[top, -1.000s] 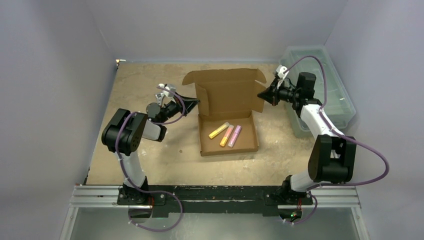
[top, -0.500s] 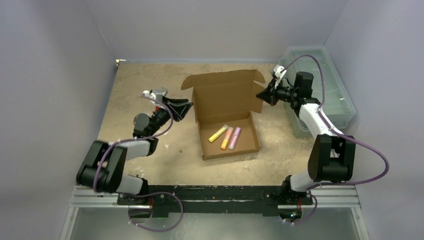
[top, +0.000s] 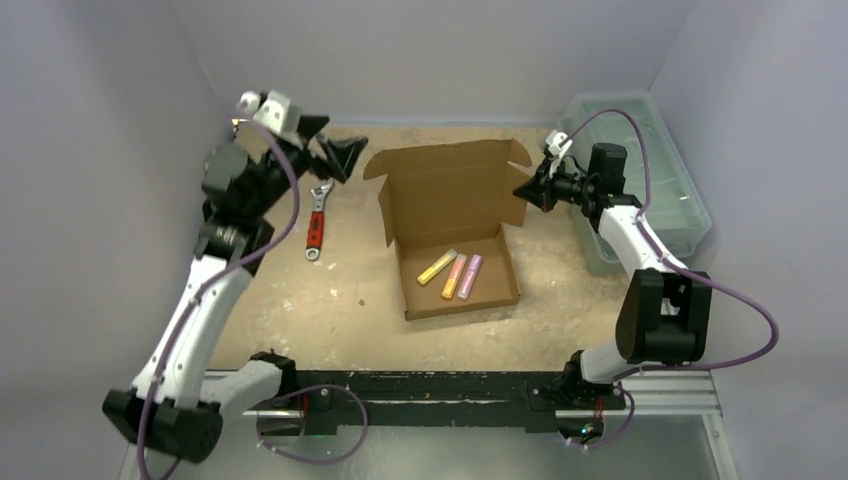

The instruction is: Fold the paper box

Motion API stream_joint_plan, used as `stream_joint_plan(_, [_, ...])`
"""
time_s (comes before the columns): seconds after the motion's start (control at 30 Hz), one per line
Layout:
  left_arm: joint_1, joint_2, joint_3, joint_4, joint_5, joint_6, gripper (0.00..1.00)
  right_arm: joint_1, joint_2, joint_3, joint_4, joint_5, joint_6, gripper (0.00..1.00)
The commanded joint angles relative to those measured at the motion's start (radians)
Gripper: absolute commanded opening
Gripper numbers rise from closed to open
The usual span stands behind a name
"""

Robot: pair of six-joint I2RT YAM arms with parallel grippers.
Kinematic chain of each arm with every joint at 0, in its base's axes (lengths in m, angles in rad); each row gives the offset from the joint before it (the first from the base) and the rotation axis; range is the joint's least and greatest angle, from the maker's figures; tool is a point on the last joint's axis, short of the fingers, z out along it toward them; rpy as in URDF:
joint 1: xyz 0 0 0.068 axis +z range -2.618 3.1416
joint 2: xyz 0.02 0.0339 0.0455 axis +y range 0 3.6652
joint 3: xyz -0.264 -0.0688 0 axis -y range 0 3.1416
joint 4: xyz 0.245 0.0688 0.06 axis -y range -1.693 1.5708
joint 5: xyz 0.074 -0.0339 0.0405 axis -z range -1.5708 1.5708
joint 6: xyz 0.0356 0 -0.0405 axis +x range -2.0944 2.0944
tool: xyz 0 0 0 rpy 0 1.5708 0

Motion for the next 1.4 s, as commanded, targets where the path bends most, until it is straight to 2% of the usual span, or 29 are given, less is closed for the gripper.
stream_joint_plan(0.0, [-0.005,0.254,0.33,-0.475,0.186,0.315,0.82,0.003,-0.03,0.044,-0.029,-0.023,-0.059,0.0])
stream_joint_plan(0.2, [-0.055,0.494,0.586,-0.546,0.285,0.51,0.86,0.003,-0.025,0.047,-0.034,-0.027,-0.065,0.0])
stream_joint_plan(0.3, [-0.112,0.618,0.716,-0.617,0.289,0.551,0.86,0.003,-0.026,0.047,-0.038,-0.03,-0.07,0.0])
stream_joint_plan(0.47, [-0.145,0.74,0.815,-0.652,0.336,0.558,0.81,0.003,-0.024,0.047,-0.037,-0.039,-0.069,0.0])
stream_joint_plan(0.67, [-0.148,0.817,0.849,-0.66,0.365,0.559,0.66,0.003,-0.02,0.047,-0.039,-0.047,-0.07,0.0])
stream_joint_plan(0.87, [-0.154,0.821,0.828,-0.664,0.416,0.554,0.52,0.003,-0.02,0.049,-0.037,-0.044,-0.067,0.0])
stream_joint_plan(1.0, [-0.156,0.818,0.805,-0.665,0.41,0.552,0.34,0.003,-0.02,0.049,-0.035,-0.046,-0.059,0.0])
stream_joint_plan(1.1, [-0.156,0.808,0.79,-0.676,0.388,0.547,0.12,0.003,-0.019,0.049,-0.032,-0.053,-0.052,0.0])
stream_joint_plan(1.17, [-0.158,0.787,0.768,-0.67,0.374,0.549,0.02,0.003,-0.017,0.047,-0.03,-0.059,-0.045,0.0])
stream_joint_plan(1.27, [-0.16,0.73,0.71,-0.629,0.324,0.56,0.0,0.003,-0.013,0.049,-0.031,-0.077,-0.038,0.0])
stream_joint_plan(1.37, [-0.161,0.646,0.609,-0.55,0.255,0.567,0.0,0.002,-0.008,0.051,-0.053,-0.13,-0.052,0.06])
